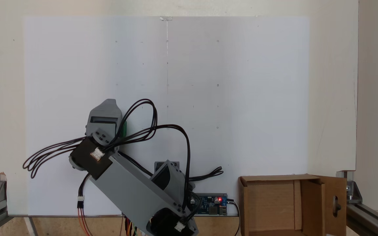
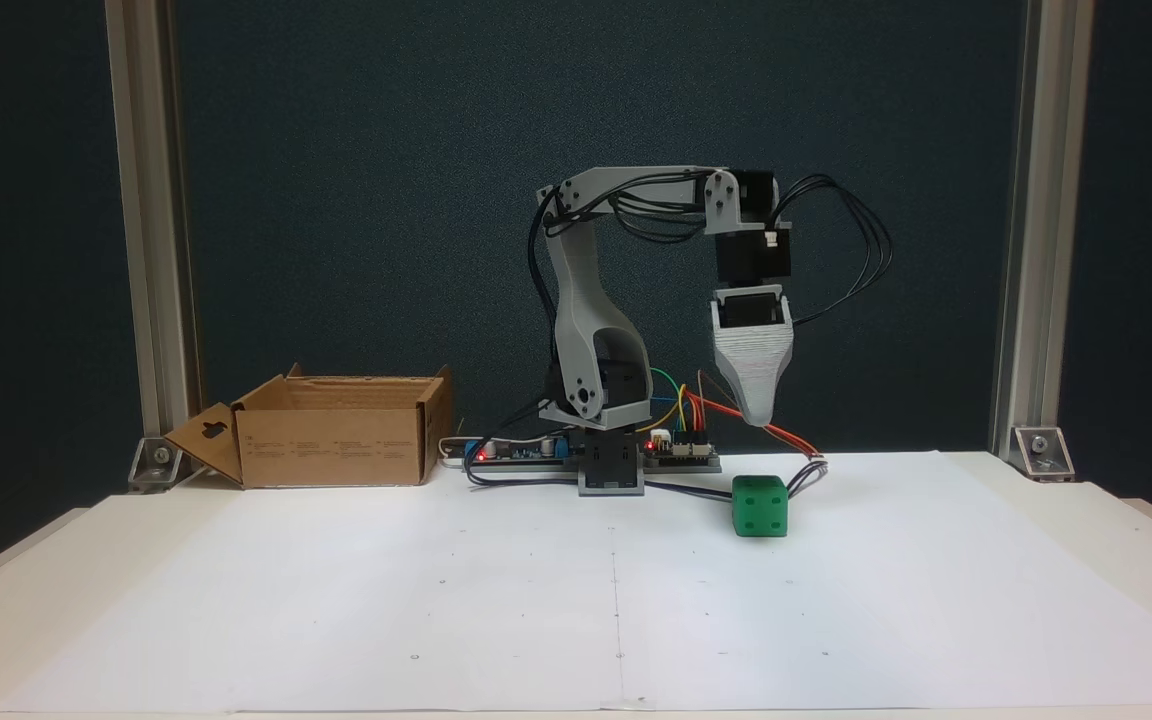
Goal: Grasp a green dice and put it in the bin.
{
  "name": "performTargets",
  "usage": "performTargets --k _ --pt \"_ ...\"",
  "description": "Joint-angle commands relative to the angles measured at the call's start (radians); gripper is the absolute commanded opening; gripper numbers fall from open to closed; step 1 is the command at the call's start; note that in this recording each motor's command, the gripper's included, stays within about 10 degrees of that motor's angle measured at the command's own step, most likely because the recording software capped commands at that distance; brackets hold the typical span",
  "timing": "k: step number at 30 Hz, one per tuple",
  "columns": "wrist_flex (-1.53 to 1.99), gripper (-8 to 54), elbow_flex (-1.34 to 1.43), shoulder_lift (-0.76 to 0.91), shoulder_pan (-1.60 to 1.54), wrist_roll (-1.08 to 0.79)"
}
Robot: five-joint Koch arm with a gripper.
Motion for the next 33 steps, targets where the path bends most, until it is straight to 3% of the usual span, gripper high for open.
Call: performTargets --k 1,15,33 --pt "0.003 44.9 -0.008 0.031 -0.023 0.095" --pt "-0.086 44.3 0.129 0.146 -0.072 0.196" --pt "-0.242 44.3 0.265 0.224 -0.06 0.198"
